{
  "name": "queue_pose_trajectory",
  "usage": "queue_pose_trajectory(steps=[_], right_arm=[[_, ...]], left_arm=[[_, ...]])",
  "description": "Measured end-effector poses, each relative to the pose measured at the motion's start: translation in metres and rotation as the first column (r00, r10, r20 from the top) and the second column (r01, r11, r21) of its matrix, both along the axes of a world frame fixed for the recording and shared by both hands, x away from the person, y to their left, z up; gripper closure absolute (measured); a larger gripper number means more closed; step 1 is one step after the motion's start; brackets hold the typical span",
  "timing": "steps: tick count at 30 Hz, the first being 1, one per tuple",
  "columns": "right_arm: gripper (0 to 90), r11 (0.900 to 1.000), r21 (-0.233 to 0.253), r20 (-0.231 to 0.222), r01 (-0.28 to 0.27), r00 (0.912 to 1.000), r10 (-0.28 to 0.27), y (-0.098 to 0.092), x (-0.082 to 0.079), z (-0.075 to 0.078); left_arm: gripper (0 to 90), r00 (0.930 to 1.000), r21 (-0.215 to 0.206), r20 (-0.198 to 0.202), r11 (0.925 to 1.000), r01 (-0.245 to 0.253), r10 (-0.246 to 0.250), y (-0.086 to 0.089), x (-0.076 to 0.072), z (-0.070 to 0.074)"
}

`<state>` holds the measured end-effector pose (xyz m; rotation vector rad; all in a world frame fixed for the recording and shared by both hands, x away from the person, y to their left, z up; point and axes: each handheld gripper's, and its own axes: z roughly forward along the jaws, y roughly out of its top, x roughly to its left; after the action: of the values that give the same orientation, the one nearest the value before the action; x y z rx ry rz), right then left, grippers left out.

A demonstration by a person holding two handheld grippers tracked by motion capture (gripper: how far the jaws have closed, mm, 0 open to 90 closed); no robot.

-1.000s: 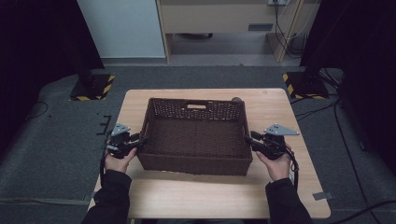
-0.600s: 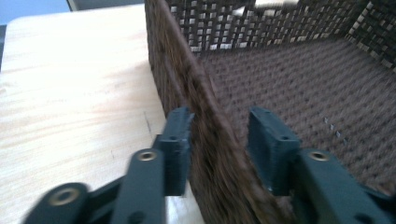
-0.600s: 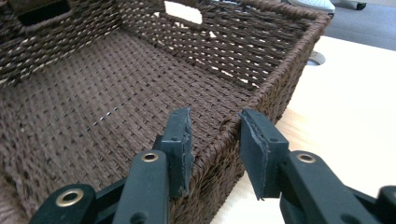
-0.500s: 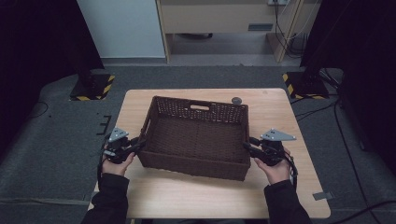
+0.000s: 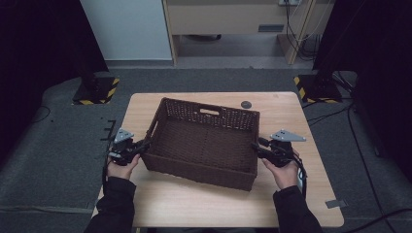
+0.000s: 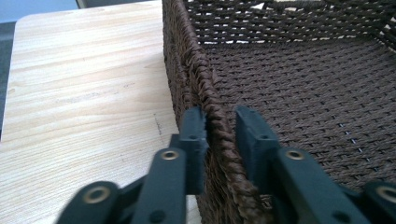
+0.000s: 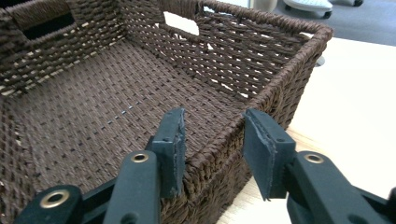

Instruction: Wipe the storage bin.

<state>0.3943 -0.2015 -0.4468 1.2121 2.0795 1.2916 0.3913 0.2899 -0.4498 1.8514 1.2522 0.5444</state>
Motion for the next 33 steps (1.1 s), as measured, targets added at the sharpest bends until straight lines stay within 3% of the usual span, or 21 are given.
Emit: queue_pose_trajectory(steps=[3, 5, 9, 11, 16, 21, 22, 25, 28, 33], right_arm=[[60.6, 1.0, -0.02, 0.003, 0.008, 1.0, -0.007, 0.002, -0.003, 0.001], [60.4, 1.0, -0.022, -0.003, 0.008, 1.0, -0.008, 0.002, -0.007, 0.002], [59.0, 1.0, -0.003, -0.025, -0.01, 0.9996, 0.009, 0.001, -0.018, 0.003], [58.5, 1.0, -0.007, -0.036, -0.018, 0.9992, 0.018, 0.001, -0.019, 0.005], [50.7, 1.0, 0.008, -0.017, 0.007, 0.9998, -0.007, -0.002, -0.01, 0.011], [51.5, 0.999, -0.013, 0.008, 0.037, 0.9993, -0.037, -0.001, 0.0, 0.004], [52.6, 0.999, 0.001, 0.003, 0.033, 0.9994, -0.033, 0.001, 0.001, 0.0], [53.4, 1.0, 0.003, 0.001, 0.03, 0.9995, -0.03, 0.002, -0.001, -0.002], [56.2, 0.999, 0.013, -0.005, 0.029, 0.9996, -0.029, 0.001, -0.004, -0.001], [55.2, 1.0, -0.011, -0.02, 0.022, 0.9995, -0.023, 0.002, -0.012, 0.002]], left_arm=[[60.1, 0.9998, -0.014, 0.018, 0.9998, 0.013, -0.012, 0.001, -0.006, 0.003], [60.4, 0.9995, -0.022, 0.031, 0.9997, 0.002, -0.002, 0.002, -0.009, 0.003], [64.3, 0.9994, -0.035, 0.034, 0.9994, -0.005, 0.006, 0.005, -0.009, 0.004], [70.6, 0.9993, -0.024, 0.034, 0.9996, -0.013, 0.014, 0.004, -0.008, 0.004], [77.6, 0.9998, -0.023, 0.015, 0.9997, -0.011, 0.012, 0.006, -0.001, 0.004], [79.4, 0.9993, -0.028, 0.023, 0.9992, -0.03, 0.031, 0.007, 0.004, 0.003], [79.2, 0.9991, -0.029, 0.025, 0.999, -0.033, 0.034, 0.006, 0.004, 0.003], [73.8, 0.9981, -0.011, 0.028, 0.9984, -0.055, 0.055, 0.005, 0.004, 0.002], [66.9, 0.9977, -0.025, 0.035, 0.9981, -0.057, 0.058, 0.008, 0.0, 0.004], [58.7, 0.9966, -0.06, 0.062, 0.9969, -0.051, 0.055, 0.015, -0.008, 0.01]])
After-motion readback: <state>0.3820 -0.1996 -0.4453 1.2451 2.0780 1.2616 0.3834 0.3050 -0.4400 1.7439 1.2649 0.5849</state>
